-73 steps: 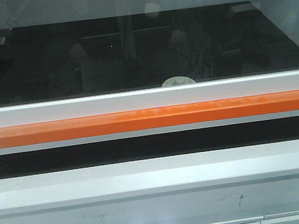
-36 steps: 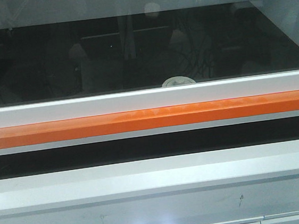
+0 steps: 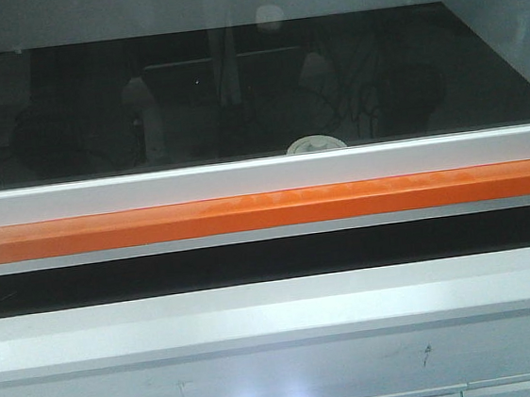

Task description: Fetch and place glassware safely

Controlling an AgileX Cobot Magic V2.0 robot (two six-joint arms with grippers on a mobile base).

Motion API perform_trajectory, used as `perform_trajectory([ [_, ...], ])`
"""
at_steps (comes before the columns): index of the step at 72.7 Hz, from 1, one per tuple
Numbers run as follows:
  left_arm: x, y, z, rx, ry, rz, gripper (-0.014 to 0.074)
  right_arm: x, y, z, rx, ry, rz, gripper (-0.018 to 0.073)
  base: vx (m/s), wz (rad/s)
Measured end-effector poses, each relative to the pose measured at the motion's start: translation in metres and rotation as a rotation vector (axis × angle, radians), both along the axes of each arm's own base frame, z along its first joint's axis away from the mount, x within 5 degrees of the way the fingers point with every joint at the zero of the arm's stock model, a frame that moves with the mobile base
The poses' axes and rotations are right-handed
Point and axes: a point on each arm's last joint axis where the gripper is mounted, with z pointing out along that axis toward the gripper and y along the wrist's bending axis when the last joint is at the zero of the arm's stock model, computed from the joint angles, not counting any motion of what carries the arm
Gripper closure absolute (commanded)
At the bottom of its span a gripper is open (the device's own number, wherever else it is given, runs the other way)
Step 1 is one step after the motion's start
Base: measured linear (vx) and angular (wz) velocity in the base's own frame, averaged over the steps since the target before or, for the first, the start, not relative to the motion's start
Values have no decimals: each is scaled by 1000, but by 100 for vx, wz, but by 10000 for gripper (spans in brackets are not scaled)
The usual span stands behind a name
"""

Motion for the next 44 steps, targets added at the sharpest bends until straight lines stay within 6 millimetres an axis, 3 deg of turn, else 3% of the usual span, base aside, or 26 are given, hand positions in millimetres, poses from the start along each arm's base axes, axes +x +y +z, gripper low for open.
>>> perform_trajectory([
  [13,3,0,-3,3,37,2,603,12,0,-7,4,67,0,567,0,0],
  [29,7,0,-5,6,56,2,603,13,6,-7,1,71,53,566,0,0],
  [38,17,0,-17,13,172,7,603,15,11,-8,-9,66,100,564,0,0],
  [44,25,-1,-28,17,244,9,603,18,12,-19,-14,55,104,563,0,0],
])
